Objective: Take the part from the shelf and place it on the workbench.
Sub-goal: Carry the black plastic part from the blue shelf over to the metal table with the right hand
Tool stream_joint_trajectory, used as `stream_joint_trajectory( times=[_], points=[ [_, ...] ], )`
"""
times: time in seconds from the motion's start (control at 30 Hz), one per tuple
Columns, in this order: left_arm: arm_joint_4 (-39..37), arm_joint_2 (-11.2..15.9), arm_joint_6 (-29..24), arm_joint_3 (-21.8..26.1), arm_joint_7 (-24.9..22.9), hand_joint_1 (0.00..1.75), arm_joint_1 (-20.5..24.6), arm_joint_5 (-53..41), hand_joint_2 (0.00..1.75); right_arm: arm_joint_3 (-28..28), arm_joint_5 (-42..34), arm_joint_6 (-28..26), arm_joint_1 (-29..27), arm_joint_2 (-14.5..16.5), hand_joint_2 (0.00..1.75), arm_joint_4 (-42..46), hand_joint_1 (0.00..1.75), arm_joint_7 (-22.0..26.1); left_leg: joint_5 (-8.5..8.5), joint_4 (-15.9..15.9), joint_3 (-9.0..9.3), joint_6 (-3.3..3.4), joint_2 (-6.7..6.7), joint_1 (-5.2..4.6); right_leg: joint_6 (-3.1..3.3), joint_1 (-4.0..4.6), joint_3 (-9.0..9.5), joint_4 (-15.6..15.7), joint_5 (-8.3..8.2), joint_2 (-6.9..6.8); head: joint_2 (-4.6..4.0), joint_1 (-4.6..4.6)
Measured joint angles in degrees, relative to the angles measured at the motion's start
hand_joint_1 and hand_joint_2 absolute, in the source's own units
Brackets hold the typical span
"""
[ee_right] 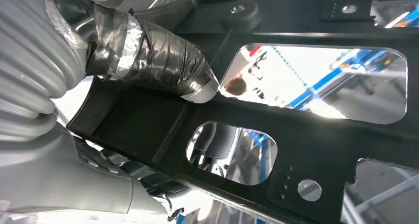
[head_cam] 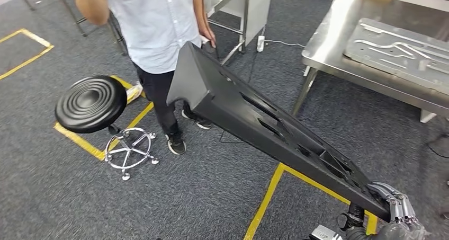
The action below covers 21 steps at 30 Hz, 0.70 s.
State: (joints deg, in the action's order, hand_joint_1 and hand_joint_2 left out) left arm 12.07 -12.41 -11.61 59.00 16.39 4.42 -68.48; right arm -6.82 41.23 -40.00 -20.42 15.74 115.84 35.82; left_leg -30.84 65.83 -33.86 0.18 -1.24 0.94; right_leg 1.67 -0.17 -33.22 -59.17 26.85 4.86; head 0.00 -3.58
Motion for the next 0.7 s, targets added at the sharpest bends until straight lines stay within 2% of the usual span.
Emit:
stream_joint_trajectory(
  times=[0.03, 0.07, 0.1, 0.17, 0.2, 0.23, 0.27, 0.3, 0.33, 0.37, 0.4, 0.43, 0.47, 0.53, 0.6, 0.67, 0.7],
  points=[
    [0.0, 0.0, 0.0, 0.0, 0.0, 0.00, 0.0, 0.0, 1.75, 0.0, 0.0, 0.0, 0.0, 0.0, 1.75, 0.0, 1.75, -0.1, 1.58, -3.6, 1.29, 0.33, -1.29, 0.00, -0.15, 0.06, -0.01, -0.1, 0.06, 0.71, 0.00, -0.01],
    [0.0, 0.1, 0.0, 0.0, 0.0, 0.00, 0.0, 0.0, 1.75, 0.0, 0.1, 0.0, 0.0, 0.0, 1.75, 0.0, 1.75, -0.2, 2.42, -6.1, 2.16, 0.55, -2.37, -0.03, -0.37, 0.04, -0.10, -0.2, 0.09, 1.31, 0.00, -0.01],
    [0.0, 0.1, 0.0, 0.0, 0.0, 0.00, 0.1, 0.0, 1.75, 0.0, 0.1, 0.0, 0.0, 0.0, 1.75, 0.0, 1.75, -0.3, 2.47, -7.2, 2.51, 0.70, -3.01, -0.12, -0.72, -0.09, -0.28, -0.2, 0.08, 1.86, 0.00, -0.02],
    [0.0, 0.1, 0.1, 0.0, -0.1, 0.00, 0.4, 0.0, 1.75, 0.0, 0.1, 0.0, -0.2, 0.0, 1.75, 0.0, 1.75, -0.4, 2.51, -7.7, 2.86, 0.96, -2.14, -0.23, -1.61, -0.29, -0.56, 0.0, -0.12, 3.01, 0.00, -0.02],
    [0.0, 0.0, 0.2, 0.0, -0.1, 0.00, 0.4, 0.0, 1.75, 0.0, 0.1, 0.0, -0.3, 0.0, 1.75, 0.0, 1.75, -0.4, 2.76, -8.1, 3.12, 1.26, -1.41, -0.16, -1.98, -0.28, -0.72, -0.2, -0.04, 2.75, 0.00, -0.02],
    [0.0, 0.0, 0.3, 0.0, -0.1, 0.00, 0.4, 0.0, 1.75, 0.0, 0.1, 0.0, -0.3, -0.1, 1.75, 0.0, 1.75, -0.4, 3.06, -8.6, 3.38, 1.59, -0.66, 0.00, -2.26, -0.20, -1.22, -1.2, 0.60, 1.64, 0.00, -0.13],
    [0.0, 0.0, 0.4, 0.0, -0.1, 0.00, 0.4, 0.0, 1.75, 0.0, 0.1, 0.0, -0.3, -0.1, 1.75, 0.0, 1.75, -0.4, 3.30, -9.0, 3.54, 1.87, 0.12, 0.16, -2.51, -0.14, -2.24, -3.3, 1.88, -0.03, 0.00, -0.23],
    [0.0, 0.0, 0.6, 0.0, 0.0, 0.00, 0.3, 0.0, 1.75, 0.0, 0.1, 0.0, -0.3, -0.1, 1.75, 0.0, 1.75, -0.4, 3.41, -9.2, 3.65, 2.06, 0.99, 0.19, -2.75, -0.24, -3.85, -6.5, 3.66, -1.98, 0.00, -0.32],
    [0.0, 0.0, 0.8, 0.0, 0.1, 0.00, 0.3, 0.0, 1.75, 0.0, 0.1, 0.0, -0.2, -0.1, 1.75, 0.0, 1.75, -0.4, 3.36, -9.3, 3.67, 2.14, 1.76, 0.17, -3.04, -0.41, -5.79, -10.3, 5.44, -3.29, 0.00, -0.42],
    [0.0, 0.0, 0.9, 0.1, 0.2, 0.00, 0.2, 0.0, 1.75, 0.0, 0.1, 0.0, -0.3, -0.2, 1.75, 0.0, 1.75, -0.4, 3.25, -9.2, 3.69, 2.10, 2.59, 0.15, -3.34, -0.63, -7.46, -13.5, 6.53, -3.95, 0.00, -0.42],
    [0.0, 0.0, 1.0, 0.1, 0.2, 0.00, 0.1, 0.0, 1.75, 0.0, 0.1, 0.0, -0.3, -0.2, 1.75, 0.0, 1.75, -0.4, 3.11, -9.2, 3.75, 2.02, 3.41, 0.16, -3.60, -0.89, -8.32, -15.0, 6.59, -4.30, 0.00, -0.43],
    [0.0, 0.0, 1.0, 0.1, 0.4, 0.00, 0.1, 0.0, 1.75, 0.0, 0.1, 0.0, -0.3, -0.2, 1.75, 0.0, 1.75, -0.5, 2.95, -9.2, 3.87, 1.88, 4.18, 0.20, -3.82, -1.14, -8.01, -14.3, 5.53, -4.58, 0.00, -0.42],
    [0.0, -0.1, 1.1, 0.1, 0.5, 0.00, 0.1, 0.0, 1.75, 0.0, 0.1, 0.0, -0.4, -0.3, 1.75, 0.0, 1.75, -0.5, 2.75, -9.2, 4.07, 1.68, 4.88, 0.25, -3.97, -1.36, -6.59, -11.5, 3.73, -5.04, 0.00, -0.43],
    [0.0, -0.1, 1.3, 0.1, 0.7, 0.00, 0.1, 0.1, 1.75, 0.0, 0.2, 0.0, -0.3, -0.3, 1.75, -0.1, 1.75, -0.5, 2.20, -9.0, 4.56, 1.02, 6.04, 0.10, -3.88, -1.42, -2.47, -3.8, 0.54, -7.76, 0.00, -0.42],
    [0.0, -0.1, 1.5, 0.1, 0.9, 0.00, 0.2, 0.1, 1.75, 0.0, 0.5, 0.0, -0.3, -0.4, 1.75, -0.1, 1.75, -0.6, 1.67, -8.9, 5.01, 0.25, 6.93, -0.25, -3.25, -1.11, -0.57, -0.1, -0.18, -9.64, 0.00, -0.37],
    [0.0, 0.0, 1.6, 0.1, 1.0, 0.00, 0.3, 0.1, 1.75, 0.0, 0.6, 0.0, -0.3, -0.5, 1.75, -0.1, 1.75, -0.7, 1.34, -9.0, 5.60, -0.39, 8.00, -0.33, -2.50, -0.88, -0.73, -0.1, 0.04, -8.63, 0.00, -0.32],
    [0.0, 0.0, 1.6, 0.1, 1.1, 0.00, 0.4, 0.1, 1.75, 0.0, 0.6, 0.0, -0.4, -0.5, 1.75, -0.1, 1.75, -0.8, 1.00, -8.8, 5.85, -0.74, 7.99, -0.20, -2.12, -0.96, -0.72, 0.0, 0.00, -7.94, 0.00, -0.33]
  ],
)
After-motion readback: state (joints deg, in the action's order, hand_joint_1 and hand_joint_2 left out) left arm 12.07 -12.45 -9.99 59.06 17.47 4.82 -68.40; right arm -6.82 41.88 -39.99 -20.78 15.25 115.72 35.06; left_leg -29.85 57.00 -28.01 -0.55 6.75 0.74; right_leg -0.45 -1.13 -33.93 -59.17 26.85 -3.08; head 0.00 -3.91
